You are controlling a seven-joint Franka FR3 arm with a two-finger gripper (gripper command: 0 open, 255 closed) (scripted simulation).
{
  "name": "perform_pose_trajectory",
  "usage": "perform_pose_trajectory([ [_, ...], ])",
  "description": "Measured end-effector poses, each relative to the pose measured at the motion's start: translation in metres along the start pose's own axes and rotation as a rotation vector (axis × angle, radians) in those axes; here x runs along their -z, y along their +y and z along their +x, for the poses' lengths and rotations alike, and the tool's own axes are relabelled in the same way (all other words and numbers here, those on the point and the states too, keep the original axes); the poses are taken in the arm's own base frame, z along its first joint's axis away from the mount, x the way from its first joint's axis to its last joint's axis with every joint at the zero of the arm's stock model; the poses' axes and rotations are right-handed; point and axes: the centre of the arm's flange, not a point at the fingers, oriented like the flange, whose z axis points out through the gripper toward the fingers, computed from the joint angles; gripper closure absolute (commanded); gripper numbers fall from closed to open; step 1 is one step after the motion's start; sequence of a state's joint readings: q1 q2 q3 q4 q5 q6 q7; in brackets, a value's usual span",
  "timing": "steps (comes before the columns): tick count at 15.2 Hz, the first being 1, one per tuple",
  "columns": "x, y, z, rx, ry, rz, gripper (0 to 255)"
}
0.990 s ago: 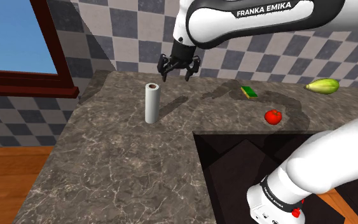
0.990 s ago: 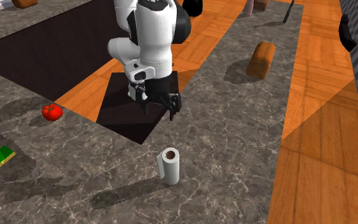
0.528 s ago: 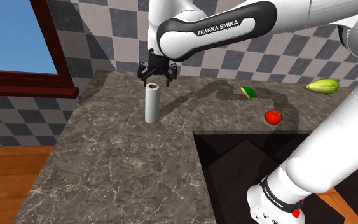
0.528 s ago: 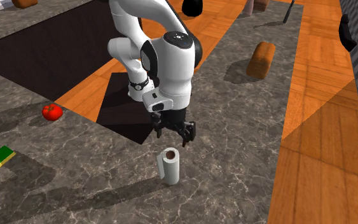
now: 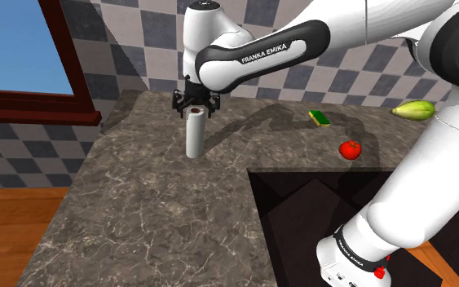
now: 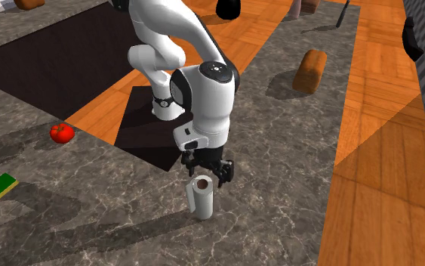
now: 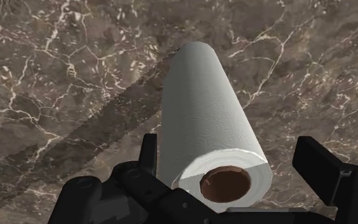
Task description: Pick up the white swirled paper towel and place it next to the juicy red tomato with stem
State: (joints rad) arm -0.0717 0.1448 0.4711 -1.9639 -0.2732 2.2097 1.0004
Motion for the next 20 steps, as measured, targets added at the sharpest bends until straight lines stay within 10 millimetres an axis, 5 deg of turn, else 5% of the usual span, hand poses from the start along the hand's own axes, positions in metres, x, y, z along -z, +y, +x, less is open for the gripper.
perform_pose_trajectory([
  [7, -0.0068, 0.0008, -0.0008, 0.0, 0.0, 0.0, 0],
  [8, -0.0068, 0.0008, -0.0008, 0.0, 0.0, 0.0, 255],
  [20, 0.0002, 0.0005, 0.0002, 0.0, 0.0, 0.0, 255],
])
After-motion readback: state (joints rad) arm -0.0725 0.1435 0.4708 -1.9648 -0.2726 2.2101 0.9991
